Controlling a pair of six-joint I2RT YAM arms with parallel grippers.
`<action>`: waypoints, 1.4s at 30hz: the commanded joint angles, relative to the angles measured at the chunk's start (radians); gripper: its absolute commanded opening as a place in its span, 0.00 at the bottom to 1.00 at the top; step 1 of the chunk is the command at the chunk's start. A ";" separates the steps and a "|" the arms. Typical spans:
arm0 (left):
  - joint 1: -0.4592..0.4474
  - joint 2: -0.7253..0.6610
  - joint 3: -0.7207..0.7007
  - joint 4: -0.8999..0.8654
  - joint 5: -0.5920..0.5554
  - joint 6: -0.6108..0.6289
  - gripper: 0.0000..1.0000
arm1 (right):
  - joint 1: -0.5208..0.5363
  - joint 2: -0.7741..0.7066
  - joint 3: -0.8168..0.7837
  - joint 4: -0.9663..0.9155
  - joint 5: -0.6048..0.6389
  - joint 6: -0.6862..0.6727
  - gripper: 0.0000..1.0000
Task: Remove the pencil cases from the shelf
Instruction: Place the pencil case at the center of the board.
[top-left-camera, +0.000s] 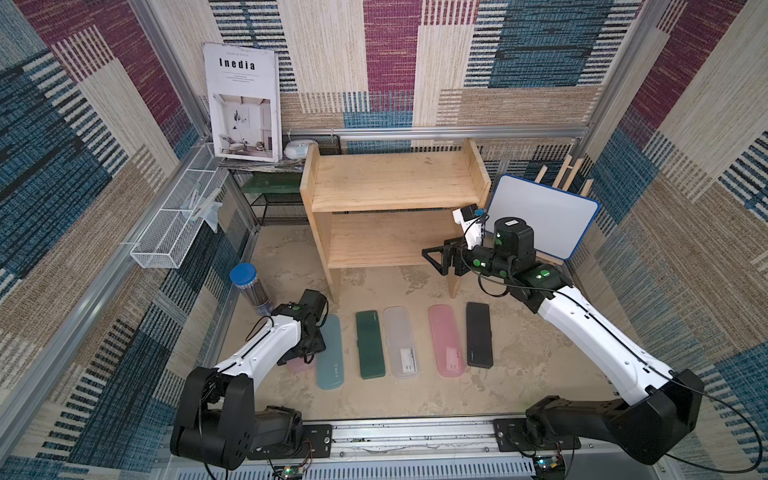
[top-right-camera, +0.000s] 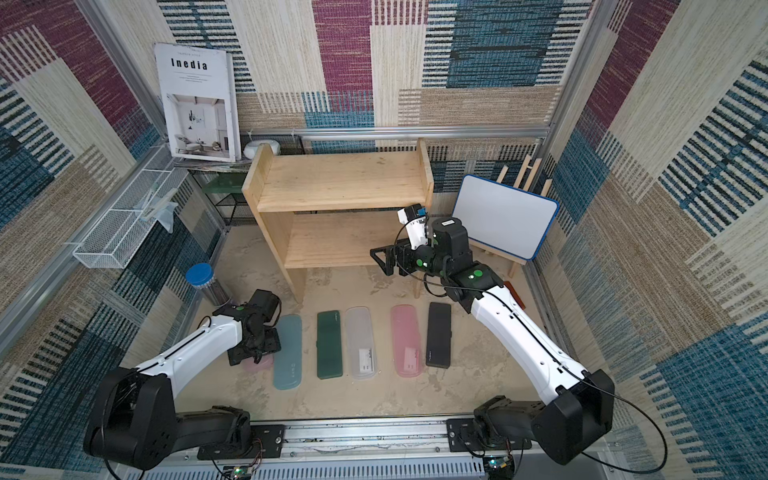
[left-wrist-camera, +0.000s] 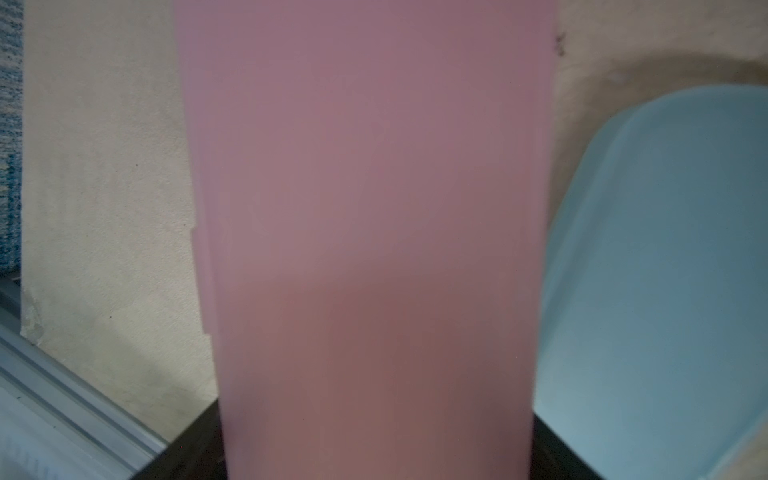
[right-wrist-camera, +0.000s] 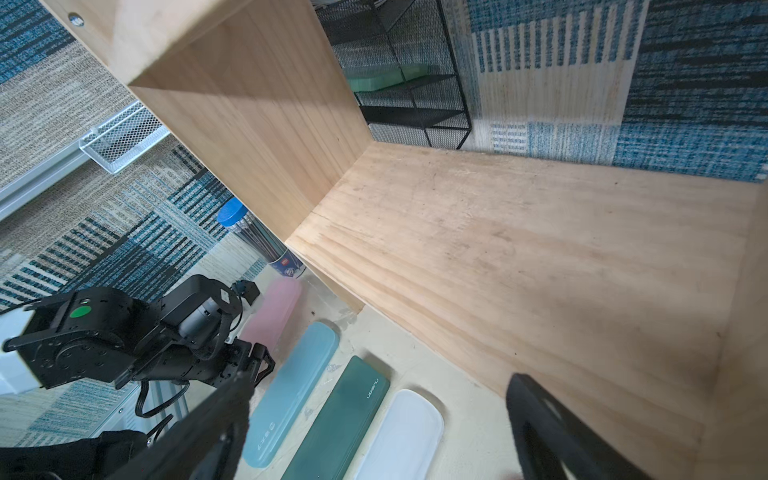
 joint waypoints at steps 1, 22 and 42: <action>0.002 -0.001 0.010 -0.040 -0.047 -0.027 0.93 | -0.002 0.001 -0.002 -0.002 -0.027 0.001 1.00; 0.141 -0.067 -0.036 0.086 0.022 -0.068 0.32 | -0.010 -0.009 -0.046 0.023 -0.010 0.004 1.00; 0.230 -0.405 -0.078 0.283 0.182 0.101 0.97 | -0.035 -0.116 -0.071 -0.002 0.217 -0.050 1.00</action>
